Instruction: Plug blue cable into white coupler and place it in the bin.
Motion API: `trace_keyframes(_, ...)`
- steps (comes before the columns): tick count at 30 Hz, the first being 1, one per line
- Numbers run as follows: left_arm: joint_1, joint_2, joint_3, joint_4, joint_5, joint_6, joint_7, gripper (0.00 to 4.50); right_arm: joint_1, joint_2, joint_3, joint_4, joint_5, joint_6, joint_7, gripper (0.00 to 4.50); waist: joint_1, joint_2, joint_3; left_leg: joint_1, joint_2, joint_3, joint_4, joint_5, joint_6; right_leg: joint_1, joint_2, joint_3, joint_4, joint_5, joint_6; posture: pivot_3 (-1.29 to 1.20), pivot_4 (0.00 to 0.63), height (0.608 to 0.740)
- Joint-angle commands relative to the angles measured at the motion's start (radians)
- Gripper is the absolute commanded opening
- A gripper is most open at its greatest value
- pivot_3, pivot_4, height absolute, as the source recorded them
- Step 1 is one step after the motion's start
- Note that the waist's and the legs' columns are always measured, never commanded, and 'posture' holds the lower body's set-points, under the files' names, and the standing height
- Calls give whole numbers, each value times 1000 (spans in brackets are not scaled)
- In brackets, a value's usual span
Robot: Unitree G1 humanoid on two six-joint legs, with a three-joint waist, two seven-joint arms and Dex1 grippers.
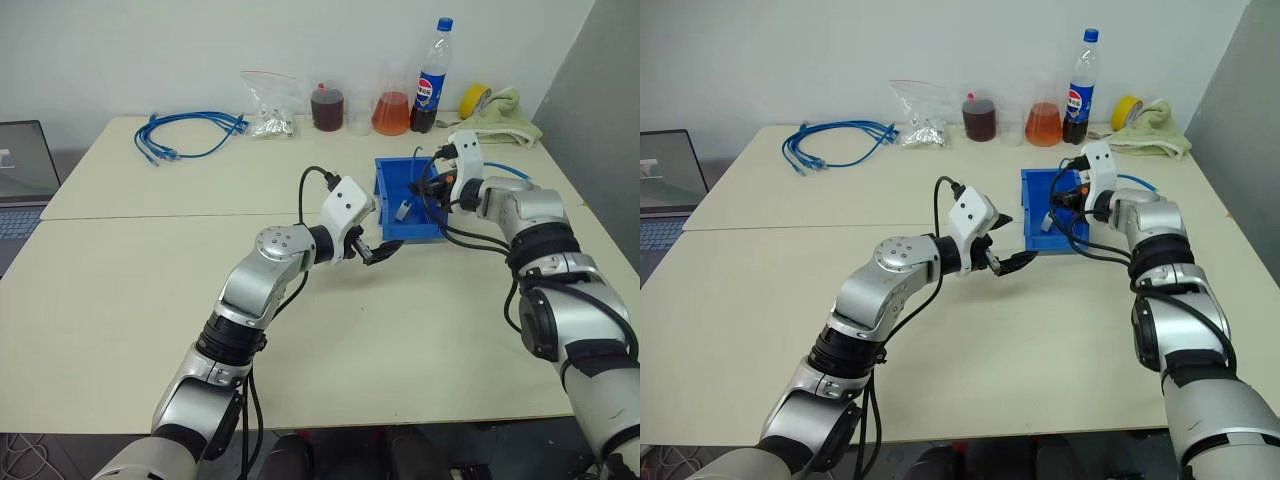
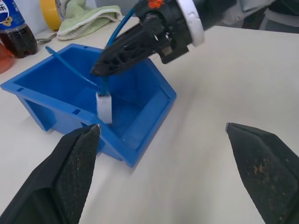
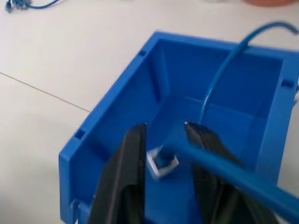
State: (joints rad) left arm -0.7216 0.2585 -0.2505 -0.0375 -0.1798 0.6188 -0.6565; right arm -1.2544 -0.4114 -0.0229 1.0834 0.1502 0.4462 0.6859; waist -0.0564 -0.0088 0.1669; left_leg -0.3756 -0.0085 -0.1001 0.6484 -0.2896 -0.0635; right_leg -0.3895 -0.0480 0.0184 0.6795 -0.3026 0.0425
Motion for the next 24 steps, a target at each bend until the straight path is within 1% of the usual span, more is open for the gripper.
trace_keyframes(1,-12,-2,1,-23,10,-20,6,4500,-80,-1,-45,101,-10,-61,-57,2313,0,0,0,0,0,0,0,0,0,0,0,0,0,0,0,0,150,740)
trace_keyframes(3,-9,2,0,-26,11,-20,1,4500,-97,-2,-62,132,-11,-71,-86,2685,0,0,0,0,0,0,0,0,0,0,-1,0,0,0,0,0,150,740)
trace_keyframes(4,-8,4,-1,-26,11,-20,-1,4500,-103,-1,-71,144,-11,-74,-102,3006,0,0,0,0,0,0,0,0,0,0,-1,0,0,0,0,0,150,740)
trace_keyframes(6,-8,8,-4,-19,15,-27,-5,4500,-110,-8,-85,160,-17,-92,-154,3458,0,0,0,-1,0,0,0,0,0,0,-2,0,0,0,0,0,150,740)
trace_keyframes(9,-9,9,-6,-11,18,-33,-9,4500,-107,-18,-106,168,-18,-103,-206,4325,0,0,0,-1,0,0,1,0,0,0,-3,0,0,0,0,0,150,740)
trace_keyframes(10,-8,9,-6,-9,18,-35,-10,4500,-107,-21,-120,167,-9,-99,-223,4439,0,0,0,-1,0,0,1,0,0,0,-3,0,0,0,0,0,150,740)
trace_keyframes(13,-2,7,-4,-5,17,-39,-10,4500,-108,-34,-157,154,13,-74,-244,4439,0,0,0,-1,0,0,1,0,0,0,-4,0,0,0,0,0,150,740)
trace_keyframes(16,9,4,3,-12,11,-37,-6,4500,-84,-49,-171,92,25,-38,-205,4439,0,0,0,-1,0,0,1,0,0,0,-4,0,0,0,0,0,150,740)
trace_keyframes(19,35,2,29,-31,-1,-39,10,4500,17,-65,-149,-115,28,1,-146,4439,1,0,0,-1,0,0,1,0,0,0,-4,0,0,0,0,0,150,740)
trace_keyframes(22,82,5,80,-63,-14,-49,48,4500,258,-72,-134,-570,56,30,-124,4439,3,0,0,-3,0,-2,1,0,0,0,-4,-2,0,0,0,0,150,740)
trace_keyframes(24,128,9,128,-86,12,-79,119,4500,439,-60,-141,-879,98,11,-114,4439,6,0,0,-4,1,-4,2,0,0,0,-4,-3,0,0,0,0,150,740)
